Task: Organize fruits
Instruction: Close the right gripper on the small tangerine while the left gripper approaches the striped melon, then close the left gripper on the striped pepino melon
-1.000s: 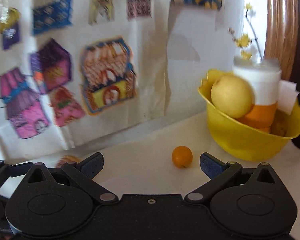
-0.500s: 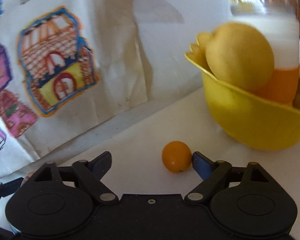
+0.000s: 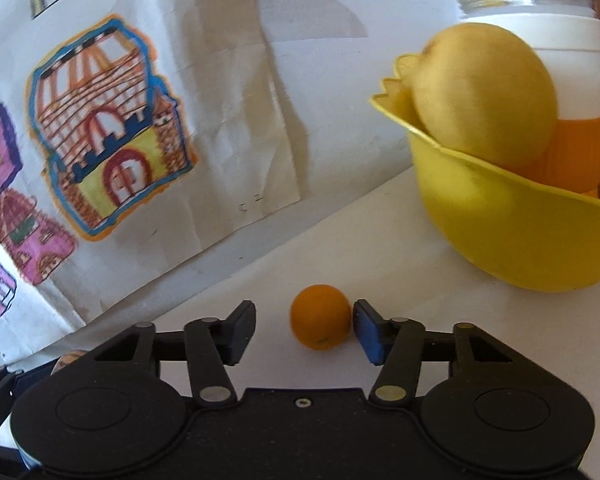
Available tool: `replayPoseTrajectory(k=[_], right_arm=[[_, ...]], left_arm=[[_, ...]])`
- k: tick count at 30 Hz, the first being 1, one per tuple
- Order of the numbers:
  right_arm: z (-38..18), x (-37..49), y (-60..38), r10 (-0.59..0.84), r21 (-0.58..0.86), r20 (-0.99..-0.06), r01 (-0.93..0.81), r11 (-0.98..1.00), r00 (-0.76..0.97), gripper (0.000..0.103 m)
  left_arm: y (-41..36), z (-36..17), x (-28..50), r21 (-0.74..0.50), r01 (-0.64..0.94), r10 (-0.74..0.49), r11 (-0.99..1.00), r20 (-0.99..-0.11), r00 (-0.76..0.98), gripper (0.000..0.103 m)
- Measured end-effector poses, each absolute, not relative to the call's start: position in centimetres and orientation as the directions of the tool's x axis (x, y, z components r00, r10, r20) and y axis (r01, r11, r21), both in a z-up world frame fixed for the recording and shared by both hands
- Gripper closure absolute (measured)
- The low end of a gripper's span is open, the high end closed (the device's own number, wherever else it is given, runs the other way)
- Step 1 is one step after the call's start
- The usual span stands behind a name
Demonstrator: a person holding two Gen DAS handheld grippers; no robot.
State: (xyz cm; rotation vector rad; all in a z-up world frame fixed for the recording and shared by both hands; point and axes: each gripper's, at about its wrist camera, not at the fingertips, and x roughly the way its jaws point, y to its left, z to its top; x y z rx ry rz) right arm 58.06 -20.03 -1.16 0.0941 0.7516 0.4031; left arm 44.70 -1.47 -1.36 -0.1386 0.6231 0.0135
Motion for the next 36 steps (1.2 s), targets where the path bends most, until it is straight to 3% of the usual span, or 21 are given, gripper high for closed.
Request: replayPoseTrajectory(k=[14, 18, 36], right_arm=[[-0.6, 56.4, -17.8, 0.393, 0.165, -0.651, -0.385, 0.908, 0.649, 0.064], [-0.7, 56.1, -17.0, 0.378, 0.141, -0.656, -0.385, 0.912, 0.653, 0.069], [-0.8, 52.8, -17.8, 0.397, 0.191, -0.704, -0.381, 0.905, 0.589, 0.069]], left_arm=[[-1.1, -1.4, 44.4, -0.133, -0.071, -0.019, 0.989, -0.576, 0.817, 0.03], [-1.2, -1.4, 44.4, -0.135, -0.052, -0.036, 0.989, -0.575, 0.818, 0.044], [-1.0, -0.9, 42.5, -0.113, 0.028, -0.09, 0.993, -0.592, 0.801, 0.045]])
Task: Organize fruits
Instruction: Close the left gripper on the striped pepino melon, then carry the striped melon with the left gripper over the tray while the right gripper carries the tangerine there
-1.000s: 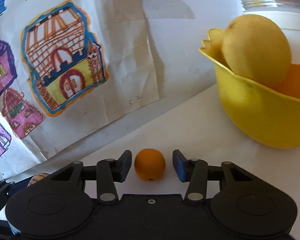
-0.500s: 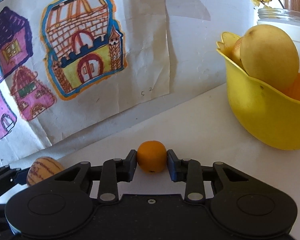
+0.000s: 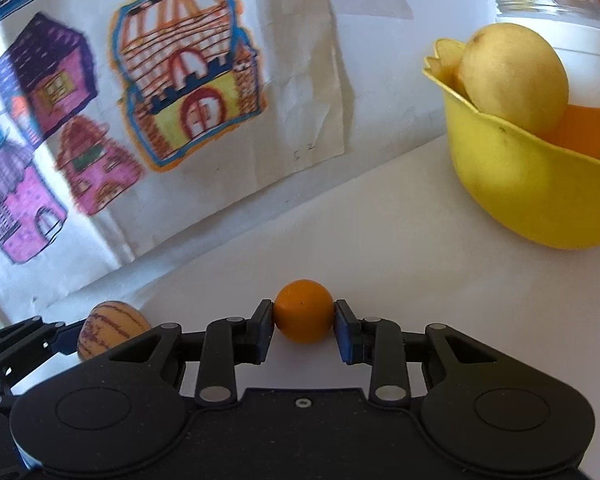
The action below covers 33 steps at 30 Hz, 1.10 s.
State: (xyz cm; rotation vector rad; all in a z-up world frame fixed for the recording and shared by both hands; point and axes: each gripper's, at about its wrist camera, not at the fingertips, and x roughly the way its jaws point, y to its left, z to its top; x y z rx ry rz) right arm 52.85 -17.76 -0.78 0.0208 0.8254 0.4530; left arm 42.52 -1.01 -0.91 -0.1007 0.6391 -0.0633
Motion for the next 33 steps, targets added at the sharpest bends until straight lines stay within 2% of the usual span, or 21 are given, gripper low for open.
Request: replayPoseTrajectory(k=[9, 33], right_arm=[[-0.3, 49.8, -16.8, 0.411, 0.192, -0.705, -0.403, 0.895, 0.577, 0.069], [8.0, 40.5, -24.8, 0.428, 0.204, -0.614, -0.39, 0.898, 0.664, 0.069]], left_arm=[[-0.7, -0.6, 40.2, -0.135, 0.088, -0.152, 0.987, -0.607, 0.78, 0.046], [-4.7, 6.3, 32.7, -0.137, 0.164, -0.211, 0.977, -0.511, 0.833, 0.046]])
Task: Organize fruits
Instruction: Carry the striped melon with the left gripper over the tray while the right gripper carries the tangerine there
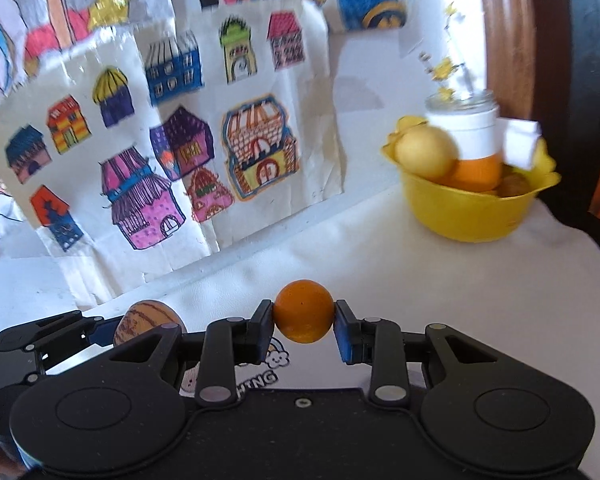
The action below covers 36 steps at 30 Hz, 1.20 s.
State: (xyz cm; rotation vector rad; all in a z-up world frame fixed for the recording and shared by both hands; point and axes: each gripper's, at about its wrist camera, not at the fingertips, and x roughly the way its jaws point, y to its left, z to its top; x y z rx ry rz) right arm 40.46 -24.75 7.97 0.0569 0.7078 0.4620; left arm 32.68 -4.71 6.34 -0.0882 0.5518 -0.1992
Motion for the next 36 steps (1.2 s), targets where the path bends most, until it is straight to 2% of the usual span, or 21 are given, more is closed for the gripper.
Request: replayPoseTrajectory(k=[12, 24, 36], right_arm=[[9.8, 34.1, -32.3, 0.38, 0.208, -0.582, -0.32, 0.924, 0.719, 0.069], [7.6, 28.0, -37.7, 0.334, 0.197, -0.556, -0.27, 0.942, 0.761, 0.069], [3.1, 20.3, -37.7, 0.269, 0.036, -0.467, -0.286, 0.958, 0.842, 0.069]], left_arm=[[-9.5, 8.0, 29.5, -0.165, 0.228, -0.28, 0.959, -0.461, 0.842, 0.046], [-12.8, 7.2, 27.1, -0.198, 0.278, -0.34, 0.94, -0.462, 0.819, 0.045], [-16.4, 5.4, 26.5, -0.194, 0.348, -0.398, 0.917, -0.49, 0.776, 0.046]])
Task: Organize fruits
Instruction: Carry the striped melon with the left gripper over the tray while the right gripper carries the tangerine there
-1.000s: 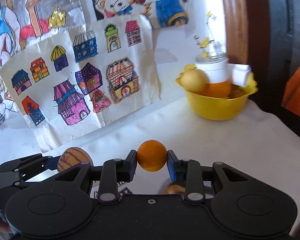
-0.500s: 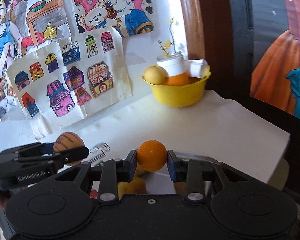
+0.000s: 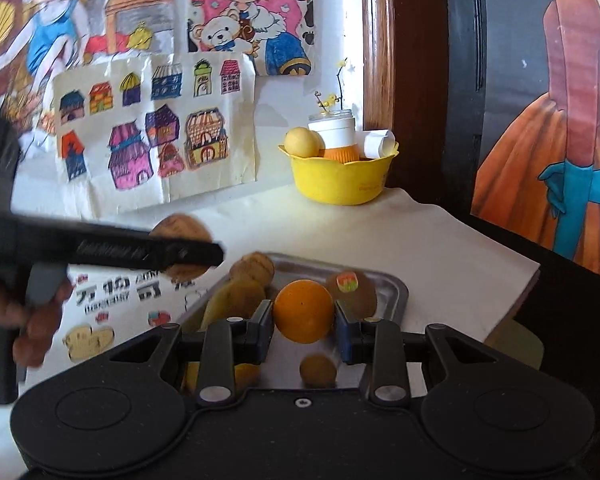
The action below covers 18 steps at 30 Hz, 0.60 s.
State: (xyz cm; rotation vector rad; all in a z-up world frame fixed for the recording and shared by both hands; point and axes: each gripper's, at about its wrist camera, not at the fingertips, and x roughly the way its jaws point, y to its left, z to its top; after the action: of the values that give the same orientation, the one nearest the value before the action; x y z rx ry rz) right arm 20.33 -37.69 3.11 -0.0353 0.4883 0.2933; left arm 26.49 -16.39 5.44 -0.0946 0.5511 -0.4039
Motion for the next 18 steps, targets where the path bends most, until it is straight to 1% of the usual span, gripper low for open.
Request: replayPoseTrajectory(k=[4, 10, 13, 18], right_arm=[[1.4, 18.2, -37.2, 0.242, -0.009, -0.436, -0.273, 0.962, 0.867, 0.069], [-0.6, 16.6, -36.9, 0.2, -0.019, -0.393, -0.225, 0.974, 0.898, 0.069], [-1.4, 15.9, -37.0, 0.172, -0.002, -0.365, -0.185, 0.983, 0.915, 0.069], [-2.7, 16.0, -37.6, 0.15, 0.037, -0.384, -0.147, 0.988, 0.911, 0.069]], left_arm=[[-17.7, 5.0, 26.7, -0.189, 0.377, -0.42, 0.907, -0.494, 0.761, 0.046], [-20.1, 4.3, 27.0, -0.159, 0.421, -0.439, 0.893, -0.514, 0.737, 0.046], [-21.1, 3.9, 27.1, -0.141, 0.436, -0.441, 0.889, -0.525, 0.728, 0.046], [-22.5, 3.3, 27.9, -0.116, 0.438, -0.422, 0.891, -0.565, 0.709, 0.046]])
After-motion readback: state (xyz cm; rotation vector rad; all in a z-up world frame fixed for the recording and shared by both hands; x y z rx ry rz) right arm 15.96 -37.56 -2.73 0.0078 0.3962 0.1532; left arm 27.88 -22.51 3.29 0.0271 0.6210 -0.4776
